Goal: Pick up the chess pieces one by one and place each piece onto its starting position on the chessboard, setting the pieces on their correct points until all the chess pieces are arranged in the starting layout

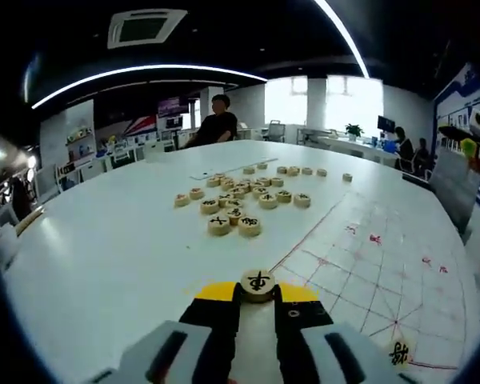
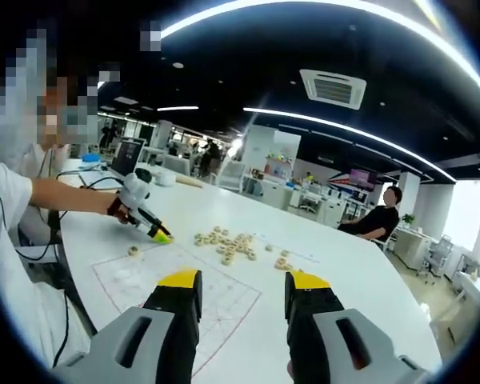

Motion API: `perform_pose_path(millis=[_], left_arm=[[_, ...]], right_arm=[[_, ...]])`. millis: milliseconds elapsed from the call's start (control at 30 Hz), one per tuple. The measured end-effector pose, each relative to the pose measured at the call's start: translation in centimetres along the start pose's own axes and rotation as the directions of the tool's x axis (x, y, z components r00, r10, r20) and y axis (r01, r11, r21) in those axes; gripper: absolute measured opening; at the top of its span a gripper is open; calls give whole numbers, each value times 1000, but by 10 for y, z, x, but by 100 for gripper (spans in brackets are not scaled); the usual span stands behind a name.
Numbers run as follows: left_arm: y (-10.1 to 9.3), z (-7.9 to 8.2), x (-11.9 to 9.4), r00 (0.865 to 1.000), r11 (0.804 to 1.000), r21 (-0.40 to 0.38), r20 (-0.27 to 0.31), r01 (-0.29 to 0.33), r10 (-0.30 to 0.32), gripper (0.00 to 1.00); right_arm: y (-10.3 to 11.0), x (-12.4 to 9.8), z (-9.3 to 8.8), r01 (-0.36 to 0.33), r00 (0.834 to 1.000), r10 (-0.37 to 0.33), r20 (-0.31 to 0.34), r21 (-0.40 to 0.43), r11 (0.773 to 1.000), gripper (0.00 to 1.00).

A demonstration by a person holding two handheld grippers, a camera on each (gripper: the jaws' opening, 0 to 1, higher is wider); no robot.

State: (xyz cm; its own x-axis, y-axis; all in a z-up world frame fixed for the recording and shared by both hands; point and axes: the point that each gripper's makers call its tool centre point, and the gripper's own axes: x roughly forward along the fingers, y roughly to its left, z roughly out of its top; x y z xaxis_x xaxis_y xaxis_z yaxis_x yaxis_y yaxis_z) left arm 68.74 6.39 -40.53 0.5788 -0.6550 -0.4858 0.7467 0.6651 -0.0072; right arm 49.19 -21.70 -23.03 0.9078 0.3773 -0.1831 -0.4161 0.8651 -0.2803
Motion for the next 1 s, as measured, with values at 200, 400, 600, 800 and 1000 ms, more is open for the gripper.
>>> perform_pose_path(millis=[200, 400, 600, 800, 1000], left_arm=[[3, 13, -4, 999, 1000, -30, 51, -4, 6, 33], [7, 21, -4, 998, 1000, -23, 65, -16, 18, 33], [9, 30, -4, 996, 999, -31, 82, -23, 25, 33], [9, 38, 1, 996, 999, -22, 88, -28, 30, 33], [13, 56, 19, 995, 999, -32, 94, -36, 39, 33]], right_arm=[[-1, -1, 1, 3, 1000, -3, 2, 0, 1000, 42], [-2, -1, 1, 5, 1000, -5, 2, -1, 1000, 42], [-3, -3, 2, 8, 1000, -8, 4, -2, 1000, 42], [-3, -2, 2, 8, 1000, -8, 3, -3, 1000, 42], [-2, -2, 1, 7, 1000, -7, 0, -4, 1000, 42]])
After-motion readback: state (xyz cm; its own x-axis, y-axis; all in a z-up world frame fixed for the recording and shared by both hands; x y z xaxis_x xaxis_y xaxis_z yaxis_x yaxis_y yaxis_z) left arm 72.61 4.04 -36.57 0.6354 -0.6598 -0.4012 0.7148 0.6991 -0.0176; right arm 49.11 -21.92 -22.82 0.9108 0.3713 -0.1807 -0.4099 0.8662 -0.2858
